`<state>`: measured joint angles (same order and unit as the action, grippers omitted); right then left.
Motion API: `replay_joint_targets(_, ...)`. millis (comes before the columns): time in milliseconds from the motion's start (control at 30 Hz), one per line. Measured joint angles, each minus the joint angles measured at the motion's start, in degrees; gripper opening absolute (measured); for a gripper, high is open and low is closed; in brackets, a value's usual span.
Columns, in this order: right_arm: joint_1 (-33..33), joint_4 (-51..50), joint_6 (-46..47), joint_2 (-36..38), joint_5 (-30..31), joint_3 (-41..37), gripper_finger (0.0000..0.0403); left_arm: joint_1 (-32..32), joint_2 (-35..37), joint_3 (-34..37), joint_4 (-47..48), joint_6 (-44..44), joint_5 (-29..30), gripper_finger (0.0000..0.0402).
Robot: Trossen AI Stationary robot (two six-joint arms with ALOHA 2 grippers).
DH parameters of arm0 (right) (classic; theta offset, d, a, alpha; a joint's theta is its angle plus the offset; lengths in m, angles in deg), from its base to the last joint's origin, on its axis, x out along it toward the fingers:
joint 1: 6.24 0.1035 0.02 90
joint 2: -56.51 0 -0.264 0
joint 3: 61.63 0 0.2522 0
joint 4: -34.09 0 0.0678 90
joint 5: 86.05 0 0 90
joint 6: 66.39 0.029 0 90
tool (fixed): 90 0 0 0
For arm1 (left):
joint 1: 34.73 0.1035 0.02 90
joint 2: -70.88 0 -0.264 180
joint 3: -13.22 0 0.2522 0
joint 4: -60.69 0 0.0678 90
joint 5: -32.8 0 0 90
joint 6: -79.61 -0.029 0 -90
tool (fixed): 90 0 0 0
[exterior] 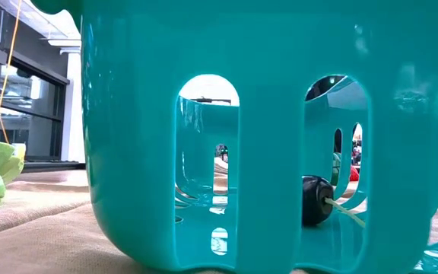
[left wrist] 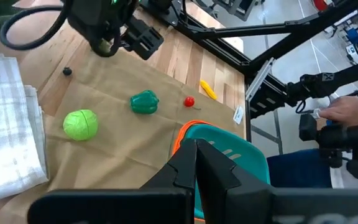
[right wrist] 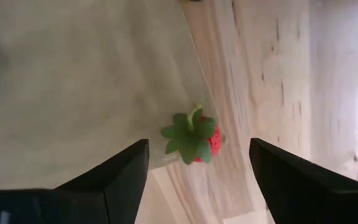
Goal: Pick and placing Produce into tupperware
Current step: Put the red strawberry into the blue bin
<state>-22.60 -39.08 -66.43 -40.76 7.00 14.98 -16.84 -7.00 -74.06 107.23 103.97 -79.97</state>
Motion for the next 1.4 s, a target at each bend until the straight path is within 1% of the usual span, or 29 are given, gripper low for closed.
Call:
replay_joint_targets(233, -0.6, 0.6, 1.4, -2.1, 0.1, 0.0, 0.0268, 0.0, 0.0, 0.0, 0.1, 0.2, 0.0, 0.0000)
replay_joint_targets(467, -1.6, 0.4, 1.3, -2.6, -0.1, 0.0, 0.0268, 0.0, 0.0, 0.0, 0.2, 0.2, 0.0, 0.0000)
replay_joint_targets(633, -2.4, -0.5, 1.2, -2.6, -2.6, 0.0, 0.0268, 0.0, 0.0, 0.0, 0.2, 0.1, 0.0, 0.0000)
replay_joint_targets(833, -2.4, -1.0, 1.0, -2.7, -2.9, 0.0, 0.0268, 0.0, 0.0, 0.0, 0.2, 0.1, 0.7, 0.0001)
replay_joint_targets(1000, -2.3, -2.7, 0.8, -4.6, -4.0, 0.0, 0.0268, 0.0, 0.0, 0.0, 0.3, 0.1, 0.7, 0.0001)
replay_joint_targets(1133, -2.0, -0.9, 0.4, -5.3, -2.5, 0.0, 0.0268, 0.0, 0.0, 0.0, 0.3, 0.3, 0.8, 0.0001)
replay_joint_targets(1400, -2.3, 0.2, 0.1, -5.2, -3.1, 0.0, 0.0268, 0.0, 0.0, 0.0, 0.3, 0.4, 0.9, 0.0001)
